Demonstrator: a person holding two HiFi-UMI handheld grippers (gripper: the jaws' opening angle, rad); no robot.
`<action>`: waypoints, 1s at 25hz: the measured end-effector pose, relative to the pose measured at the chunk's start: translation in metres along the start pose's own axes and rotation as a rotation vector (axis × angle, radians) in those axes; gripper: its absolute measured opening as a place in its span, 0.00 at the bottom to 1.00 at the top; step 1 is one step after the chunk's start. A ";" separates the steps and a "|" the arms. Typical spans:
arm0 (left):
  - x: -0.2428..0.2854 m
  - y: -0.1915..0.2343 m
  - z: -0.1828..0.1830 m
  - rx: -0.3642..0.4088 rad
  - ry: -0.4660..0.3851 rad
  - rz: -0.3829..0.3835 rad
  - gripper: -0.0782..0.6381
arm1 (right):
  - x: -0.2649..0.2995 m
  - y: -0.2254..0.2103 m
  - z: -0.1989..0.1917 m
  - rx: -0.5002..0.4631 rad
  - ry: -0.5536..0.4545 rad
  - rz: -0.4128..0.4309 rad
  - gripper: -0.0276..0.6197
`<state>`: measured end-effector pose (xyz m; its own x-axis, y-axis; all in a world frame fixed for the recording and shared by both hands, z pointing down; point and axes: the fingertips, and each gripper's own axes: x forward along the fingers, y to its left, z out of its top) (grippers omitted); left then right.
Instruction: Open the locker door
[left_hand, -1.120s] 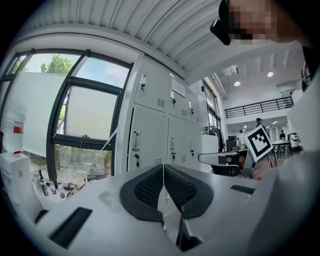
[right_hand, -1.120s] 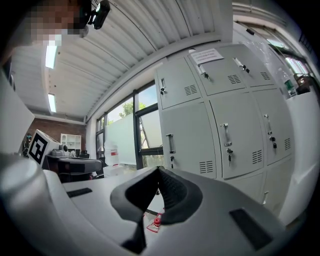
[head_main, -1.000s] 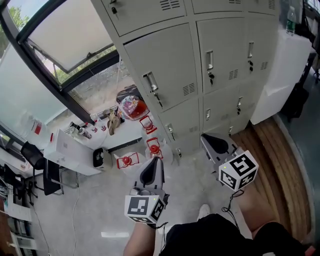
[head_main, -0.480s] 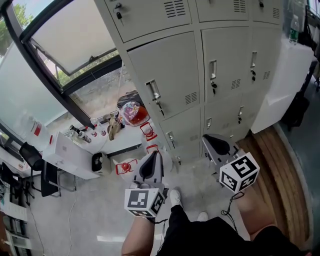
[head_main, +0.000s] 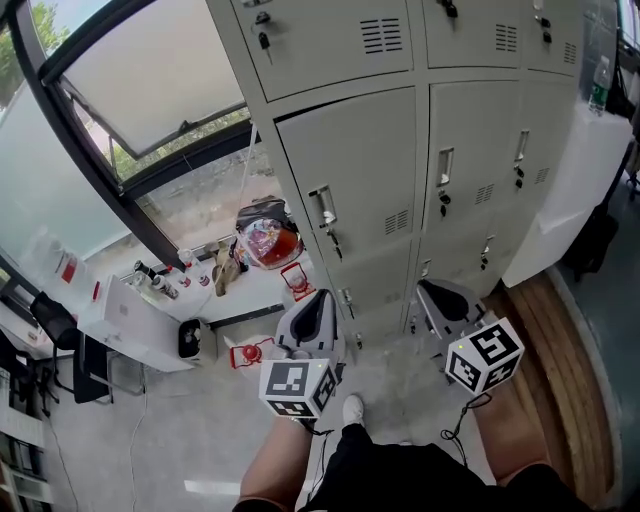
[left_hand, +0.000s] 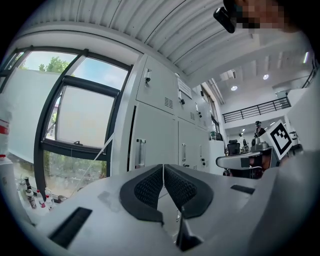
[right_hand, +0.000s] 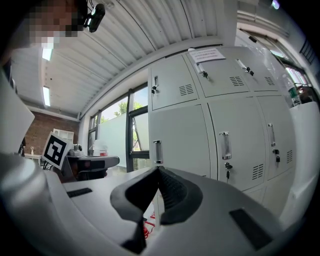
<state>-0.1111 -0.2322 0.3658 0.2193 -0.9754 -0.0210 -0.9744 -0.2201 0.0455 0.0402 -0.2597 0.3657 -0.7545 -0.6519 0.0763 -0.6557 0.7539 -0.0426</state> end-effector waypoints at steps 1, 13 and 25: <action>0.006 0.005 0.001 0.000 0.002 0.000 0.14 | 0.004 -0.001 0.001 0.000 0.002 -0.002 0.13; 0.065 0.056 -0.004 0.004 0.031 0.013 0.14 | 0.053 -0.023 -0.010 0.040 0.037 -0.020 0.13; 0.110 0.089 -0.005 0.013 0.037 0.004 0.23 | 0.090 -0.038 -0.017 0.074 0.050 -0.044 0.13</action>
<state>-0.1737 -0.3596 0.3724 0.2167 -0.9761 0.0161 -0.9758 -0.2161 0.0323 -0.0023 -0.3456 0.3914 -0.7235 -0.6782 0.1290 -0.6902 0.7151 -0.1109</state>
